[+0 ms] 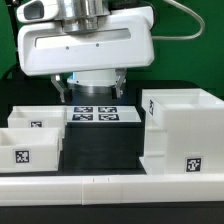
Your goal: Assemble drawer
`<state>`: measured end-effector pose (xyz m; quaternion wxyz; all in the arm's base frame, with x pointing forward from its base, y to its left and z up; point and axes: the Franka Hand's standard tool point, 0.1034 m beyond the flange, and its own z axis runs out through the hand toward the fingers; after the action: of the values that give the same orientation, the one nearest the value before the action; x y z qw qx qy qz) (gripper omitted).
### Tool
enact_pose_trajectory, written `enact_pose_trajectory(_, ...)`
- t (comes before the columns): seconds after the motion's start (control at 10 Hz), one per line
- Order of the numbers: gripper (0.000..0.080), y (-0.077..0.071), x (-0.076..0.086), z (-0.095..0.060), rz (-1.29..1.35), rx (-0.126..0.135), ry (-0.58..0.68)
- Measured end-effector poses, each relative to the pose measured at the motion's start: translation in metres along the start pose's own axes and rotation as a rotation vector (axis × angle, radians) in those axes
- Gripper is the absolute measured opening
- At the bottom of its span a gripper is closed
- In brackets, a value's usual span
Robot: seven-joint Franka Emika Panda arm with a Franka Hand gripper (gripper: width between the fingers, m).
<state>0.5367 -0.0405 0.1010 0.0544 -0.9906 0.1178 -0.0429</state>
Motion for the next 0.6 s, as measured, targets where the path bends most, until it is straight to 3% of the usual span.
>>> enact_pose_trajectory(0.1,0.0648,0.005,-0.004,0.008,-0.084,-0.049,-0.021)
enact_pose_trajectory(0.2,0.0648,0.009,-0.007,0.015,-0.133,-0.078,-0.036)
enact_pose_trajectory(0.6,0.0648,0.046,-0.013,0.036,-0.183,-0.103,-0.062)
